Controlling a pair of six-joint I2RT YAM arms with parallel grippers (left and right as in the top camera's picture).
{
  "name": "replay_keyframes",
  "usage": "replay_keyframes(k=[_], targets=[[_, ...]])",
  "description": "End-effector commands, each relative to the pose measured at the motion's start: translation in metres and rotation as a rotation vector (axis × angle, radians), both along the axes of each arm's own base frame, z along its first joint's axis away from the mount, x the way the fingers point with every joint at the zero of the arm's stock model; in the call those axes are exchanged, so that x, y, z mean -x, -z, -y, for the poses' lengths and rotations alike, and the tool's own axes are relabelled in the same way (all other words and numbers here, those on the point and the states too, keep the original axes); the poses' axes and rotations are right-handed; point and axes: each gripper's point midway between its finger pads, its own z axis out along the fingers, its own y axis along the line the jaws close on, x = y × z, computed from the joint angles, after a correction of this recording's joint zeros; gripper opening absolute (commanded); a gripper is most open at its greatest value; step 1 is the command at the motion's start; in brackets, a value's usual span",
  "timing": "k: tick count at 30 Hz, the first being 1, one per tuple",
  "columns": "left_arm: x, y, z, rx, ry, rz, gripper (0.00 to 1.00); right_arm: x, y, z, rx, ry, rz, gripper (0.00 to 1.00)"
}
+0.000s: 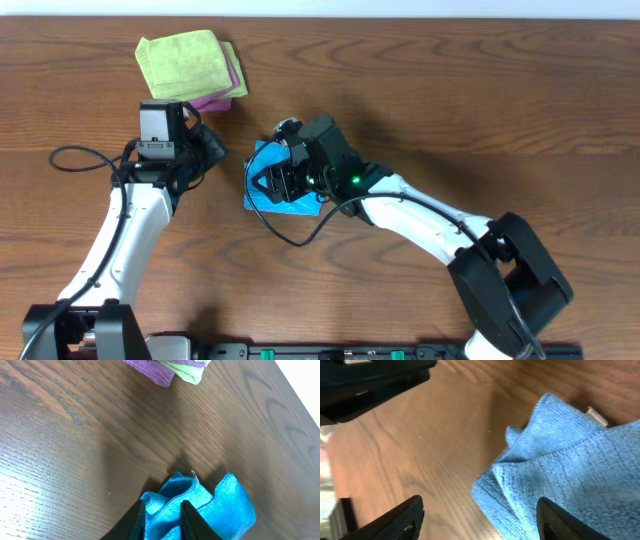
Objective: Fold the cloth
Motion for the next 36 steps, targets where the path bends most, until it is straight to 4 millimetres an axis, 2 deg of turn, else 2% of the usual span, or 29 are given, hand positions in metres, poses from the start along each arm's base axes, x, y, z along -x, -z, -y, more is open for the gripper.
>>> replay_keyframes(k=[1,7,12,15,22,26,30,36], targets=[[-0.004,-0.01,0.001,0.003,0.018,0.026,0.27,-0.003,-0.002,-0.002,0.036,0.0,0.058,0.72],[-0.003,-0.01,0.003,0.013,0.026,0.024,0.29,0.007,0.009,0.001,0.1,-0.043,0.058,0.74],[0.001,-0.007,0.003,0.004,0.035,0.003,0.3,0.006,0.028,0.022,0.355,-0.05,0.192,0.76],[0.005,-0.004,0.003,-0.006,0.046,-0.014,0.31,0.005,0.03,0.026,0.425,-0.086,0.262,0.77],[0.01,0.0,0.003,-0.014,0.059,-0.034,0.31,-0.012,0.032,0.032,0.512,-0.084,0.38,0.75],[0.011,0.001,0.003,-0.014,0.059,-0.041,0.3,-0.018,0.039,0.026,0.532,-0.113,0.398,0.75],[0.011,0.001,0.003,-0.014,0.059,-0.041,0.3,-0.025,0.048,0.011,0.552,-0.147,0.402,0.75],[0.011,0.001,0.002,-0.016,0.058,-0.041,0.3,-0.028,0.047,0.002,0.563,-0.162,0.391,0.75]])
